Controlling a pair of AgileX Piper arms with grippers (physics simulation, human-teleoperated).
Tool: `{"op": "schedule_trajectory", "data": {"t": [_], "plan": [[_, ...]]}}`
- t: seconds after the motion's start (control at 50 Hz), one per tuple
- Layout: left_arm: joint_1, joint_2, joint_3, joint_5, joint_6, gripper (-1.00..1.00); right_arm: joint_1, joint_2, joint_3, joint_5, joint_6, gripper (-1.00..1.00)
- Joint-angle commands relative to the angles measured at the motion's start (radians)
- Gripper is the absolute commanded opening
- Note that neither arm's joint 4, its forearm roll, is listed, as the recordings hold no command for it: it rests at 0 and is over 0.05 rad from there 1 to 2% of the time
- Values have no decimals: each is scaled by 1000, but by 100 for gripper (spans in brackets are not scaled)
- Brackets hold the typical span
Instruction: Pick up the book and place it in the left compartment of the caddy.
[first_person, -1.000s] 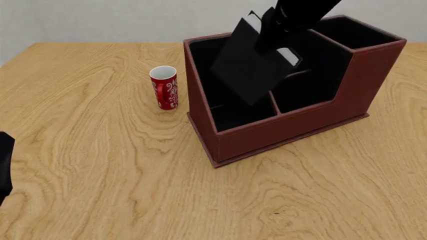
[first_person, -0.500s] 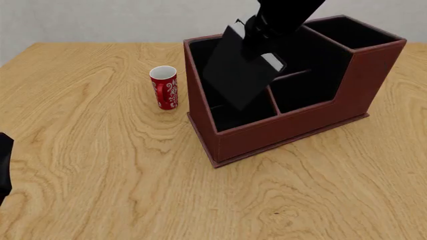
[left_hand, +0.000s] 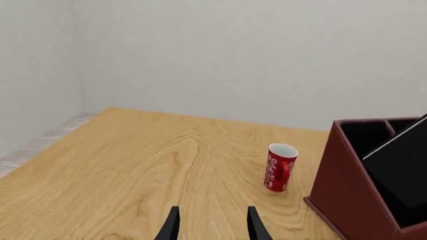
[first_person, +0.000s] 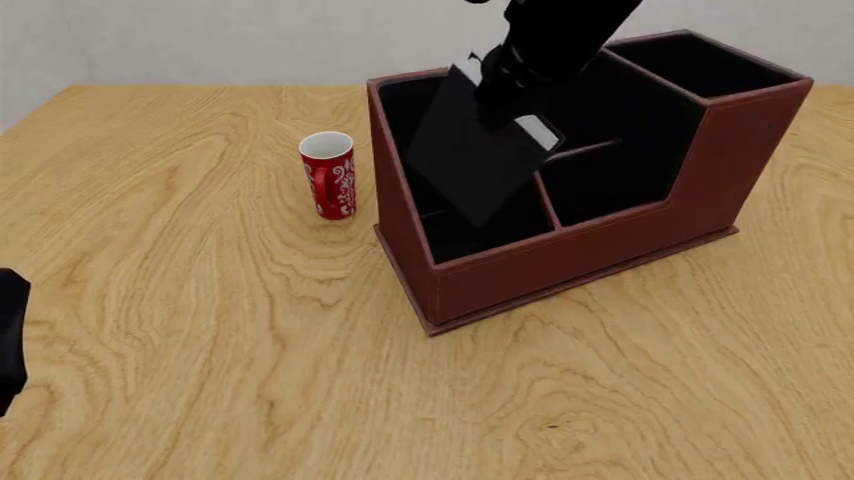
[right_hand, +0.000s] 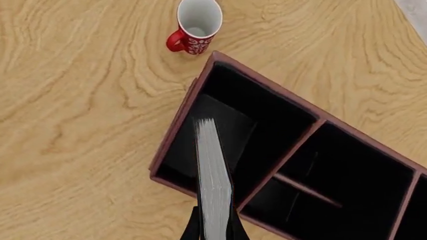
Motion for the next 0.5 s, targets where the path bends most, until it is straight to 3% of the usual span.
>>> {"op": "schedule_trajectory", "data": {"t": [0.02, 0.5], "plan": [[1, 0, 2, 2, 4, 100, -10, 21, -21, 0, 23, -100], [3, 0, 18, -3, 14, 100, -11, 73, -9, -35, 55, -100]]}}
